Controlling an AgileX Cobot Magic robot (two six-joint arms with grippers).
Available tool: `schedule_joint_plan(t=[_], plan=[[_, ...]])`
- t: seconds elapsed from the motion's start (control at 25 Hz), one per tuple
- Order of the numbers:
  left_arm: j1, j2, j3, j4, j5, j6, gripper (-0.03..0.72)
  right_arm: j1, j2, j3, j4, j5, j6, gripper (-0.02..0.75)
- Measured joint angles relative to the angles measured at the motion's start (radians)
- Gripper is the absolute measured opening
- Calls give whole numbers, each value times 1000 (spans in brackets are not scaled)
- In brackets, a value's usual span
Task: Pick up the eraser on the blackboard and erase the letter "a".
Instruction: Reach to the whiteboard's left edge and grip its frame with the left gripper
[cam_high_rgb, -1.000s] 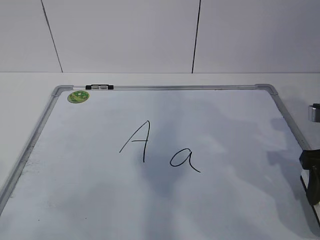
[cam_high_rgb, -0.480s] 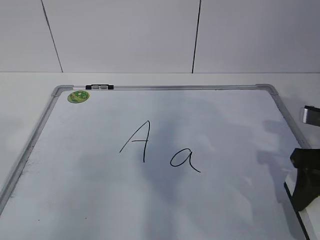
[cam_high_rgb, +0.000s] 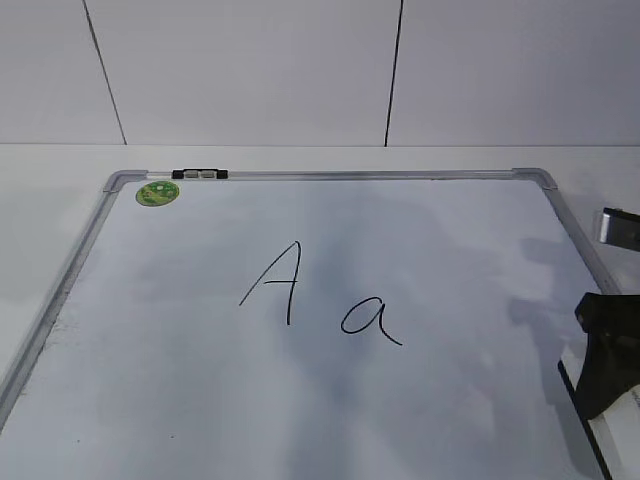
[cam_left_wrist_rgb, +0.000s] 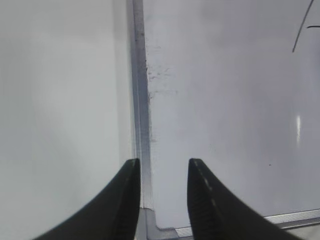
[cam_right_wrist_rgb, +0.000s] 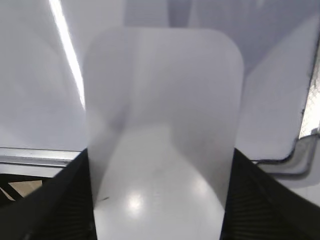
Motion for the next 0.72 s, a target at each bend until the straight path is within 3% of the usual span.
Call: schedule_joint_plan(t=[0.52, 0.72], plan=[[0, 471, -258, 25, -21, 0, 245, 0, 0, -1, 21, -7, -44, 563], [0, 586, -299, 25, -40, 0, 245, 0, 0, -1, 21, -5, -49, 563]])
